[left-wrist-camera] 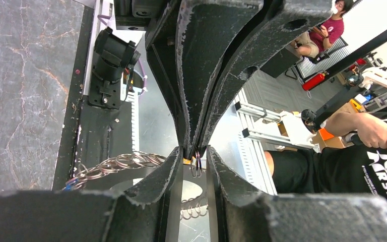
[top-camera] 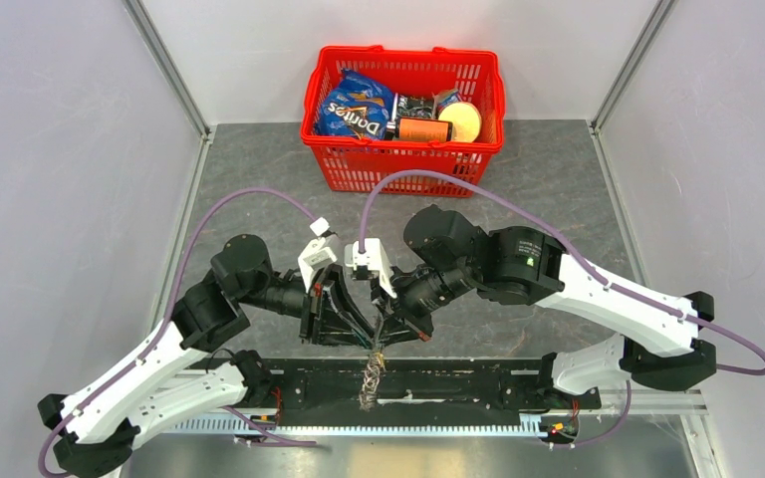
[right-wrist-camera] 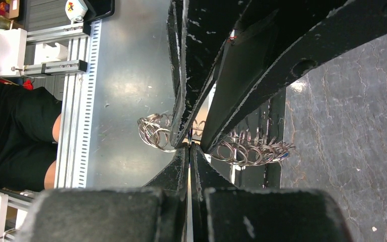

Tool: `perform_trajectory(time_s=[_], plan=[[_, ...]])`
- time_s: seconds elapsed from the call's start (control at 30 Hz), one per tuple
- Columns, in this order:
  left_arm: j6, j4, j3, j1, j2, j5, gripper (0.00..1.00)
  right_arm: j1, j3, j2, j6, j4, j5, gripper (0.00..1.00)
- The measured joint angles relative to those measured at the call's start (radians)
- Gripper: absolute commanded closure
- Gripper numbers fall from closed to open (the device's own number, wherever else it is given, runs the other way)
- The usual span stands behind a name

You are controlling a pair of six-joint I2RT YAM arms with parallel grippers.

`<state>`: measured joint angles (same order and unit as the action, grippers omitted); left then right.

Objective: Put the keys on the keyring

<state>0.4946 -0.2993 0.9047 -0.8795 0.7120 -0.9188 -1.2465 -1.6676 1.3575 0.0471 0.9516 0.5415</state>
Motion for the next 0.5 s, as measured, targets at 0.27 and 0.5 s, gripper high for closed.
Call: perform_trajectory(time_s=[0.27, 0.5], plan=[[-0.011, -0.007, 0.001, 0.0, 0.009, -0.007, 0.98, 0.0, 0.0, 0.0, -0.004, 0.014, 0.006, 1.0], [-0.019, -0.009, 0.003, -0.002, 0.01, -0.011, 0.98, 0.0, 0.0, -0.001, -0.008, 0.022, 0.005, 1.0]])
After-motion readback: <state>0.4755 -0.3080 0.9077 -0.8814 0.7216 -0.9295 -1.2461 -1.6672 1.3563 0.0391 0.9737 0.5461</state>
